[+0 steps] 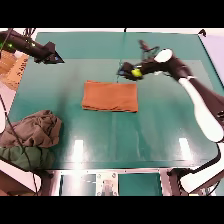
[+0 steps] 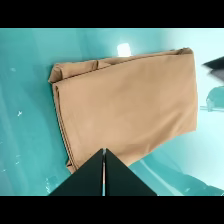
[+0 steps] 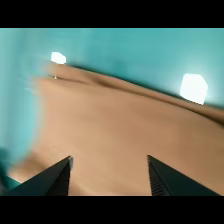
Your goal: Fold the shirts.
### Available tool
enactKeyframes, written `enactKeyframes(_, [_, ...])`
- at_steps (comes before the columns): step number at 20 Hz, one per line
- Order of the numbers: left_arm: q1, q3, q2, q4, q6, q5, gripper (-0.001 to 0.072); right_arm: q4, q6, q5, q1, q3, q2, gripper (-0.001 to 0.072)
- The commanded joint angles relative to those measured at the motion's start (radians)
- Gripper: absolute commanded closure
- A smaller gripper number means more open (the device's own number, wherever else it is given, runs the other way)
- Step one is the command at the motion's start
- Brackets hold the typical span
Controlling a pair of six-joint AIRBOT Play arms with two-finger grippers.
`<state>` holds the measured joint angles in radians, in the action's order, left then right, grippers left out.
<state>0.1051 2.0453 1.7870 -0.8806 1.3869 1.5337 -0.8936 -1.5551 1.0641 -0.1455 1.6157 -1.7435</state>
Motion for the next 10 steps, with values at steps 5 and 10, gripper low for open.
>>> enactKeyframes(5, [0.003,0.000,0.000,-0.002,0.000,-0.006,0.0689,0.114,0.153,0.112,0.213,-0.290,-0.011,0.0165])
enactKeyframes(10, [0.003,0.000,0.000,-0.001,0.000,-0.007,0.0689,0.335,0.262,0.045,0.125,-0.315,-0.113,0.0165])
